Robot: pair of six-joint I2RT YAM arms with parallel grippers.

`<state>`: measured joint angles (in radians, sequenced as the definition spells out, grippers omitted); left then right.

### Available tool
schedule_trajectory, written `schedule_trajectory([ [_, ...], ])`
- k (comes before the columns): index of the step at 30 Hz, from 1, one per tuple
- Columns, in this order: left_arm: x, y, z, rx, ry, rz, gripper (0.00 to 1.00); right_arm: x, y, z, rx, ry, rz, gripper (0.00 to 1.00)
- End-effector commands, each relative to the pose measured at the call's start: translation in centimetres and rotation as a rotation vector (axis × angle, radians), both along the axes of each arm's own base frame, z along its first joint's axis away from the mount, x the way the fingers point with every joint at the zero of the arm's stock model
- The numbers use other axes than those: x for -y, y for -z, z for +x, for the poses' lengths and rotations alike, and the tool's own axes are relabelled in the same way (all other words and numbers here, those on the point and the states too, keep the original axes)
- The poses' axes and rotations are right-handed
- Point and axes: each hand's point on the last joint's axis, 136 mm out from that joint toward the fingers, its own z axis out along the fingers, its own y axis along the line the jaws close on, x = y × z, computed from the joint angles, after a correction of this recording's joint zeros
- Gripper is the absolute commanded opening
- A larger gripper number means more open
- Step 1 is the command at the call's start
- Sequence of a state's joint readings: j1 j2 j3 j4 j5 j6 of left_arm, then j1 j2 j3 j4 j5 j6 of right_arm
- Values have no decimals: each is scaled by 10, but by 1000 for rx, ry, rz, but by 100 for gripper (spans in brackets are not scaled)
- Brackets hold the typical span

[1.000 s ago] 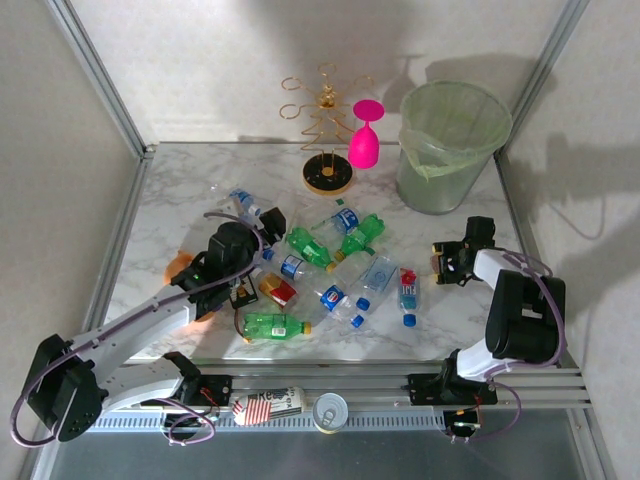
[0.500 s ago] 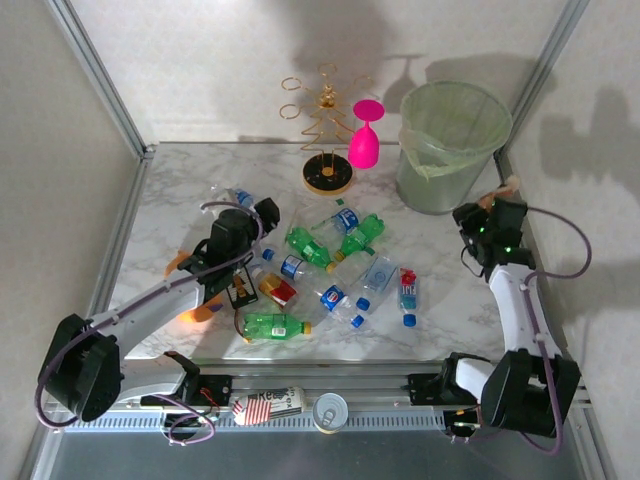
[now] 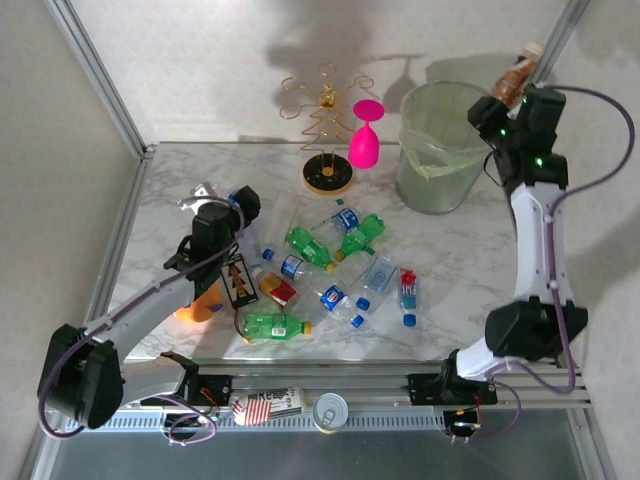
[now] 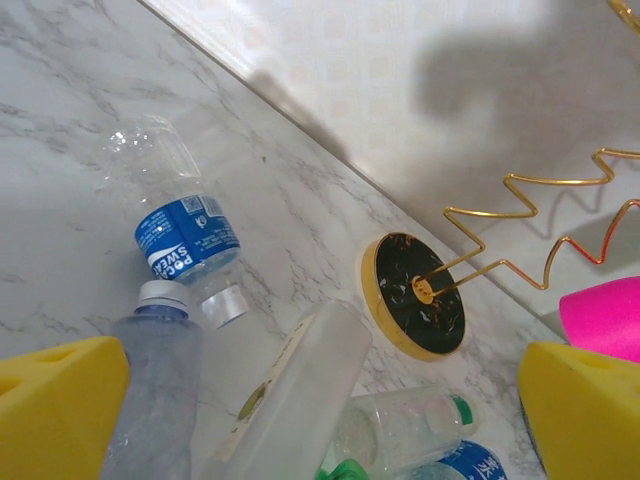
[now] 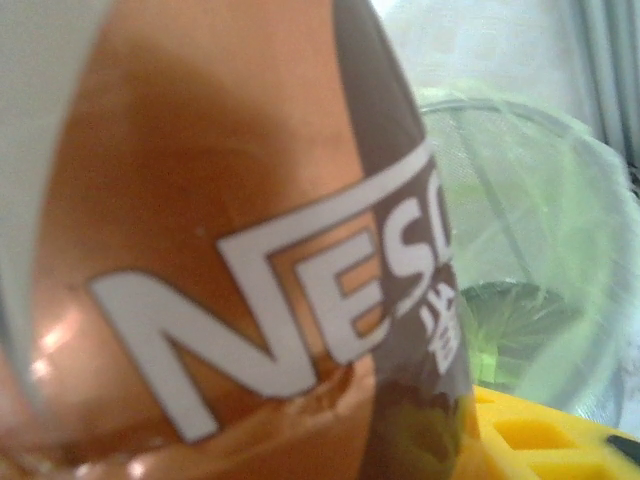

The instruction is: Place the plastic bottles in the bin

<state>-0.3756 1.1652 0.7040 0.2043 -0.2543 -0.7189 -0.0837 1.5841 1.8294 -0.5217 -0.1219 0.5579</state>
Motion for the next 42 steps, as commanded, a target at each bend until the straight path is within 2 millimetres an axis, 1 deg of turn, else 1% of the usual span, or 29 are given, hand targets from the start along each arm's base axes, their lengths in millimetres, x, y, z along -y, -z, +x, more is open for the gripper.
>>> schedule_trajectory([
  [1,-14,9,-16,-13,-32,-23,100,-13,19,25,-96,-44,-84,43],
  [3,-20,15,-25,-20,-48,-32,100,-21,27,42,-129,-54,-122,44],
  [5,-27,23,-34,-27,-68,-41,100,-26,42,58,-173,-58,-154,44],
  [8,-36,26,-44,-25,-96,-51,100,-33,77,80,-264,-75,-170,44],
  [10,-41,27,-49,-19,-111,-56,100,-38,99,89,-312,-84,-180,44],
  [11,-43,25,-50,-13,-116,-58,100,-40,109,92,-331,-87,-190,45],
  [14,-45,20,-51,2,-122,-59,100,-41,130,99,-369,-82,-213,46],
  [16,-46,18,-51,4,-125,-55,100,-42,139,101,-387,-85,-214,47],
  [19,-46,15,-50,7,-122,-56,100,-42,144,102,-398,-91,-221,52],
  [22,-45,17,-49,4,-118,-62,100,-41,142,102,-393,-91,-236,65],
  [25,-44,18,-49,1,-113,-69,100,-37,130,101,-369,-75,-256,75],
  [27,-43,17,-49,4,-111,-74,100,-36,119,100,-344,-72,-264,80],
  [32,-43,15,-49,9,-107,-81,100,-34,83,92,-272,-61,-279,84],
  [36,-40,14,-47,13,-97,-87,100,-35,54,77,-222,-55,-295,84],
  [39,-36,14,-43,14,-80,-93,100,-42,37,60,-193,-69,-312,84],
  [42,-29,15,-37,9,-53,-103,100,-56,28,40,-177,-91,-342,85],
])
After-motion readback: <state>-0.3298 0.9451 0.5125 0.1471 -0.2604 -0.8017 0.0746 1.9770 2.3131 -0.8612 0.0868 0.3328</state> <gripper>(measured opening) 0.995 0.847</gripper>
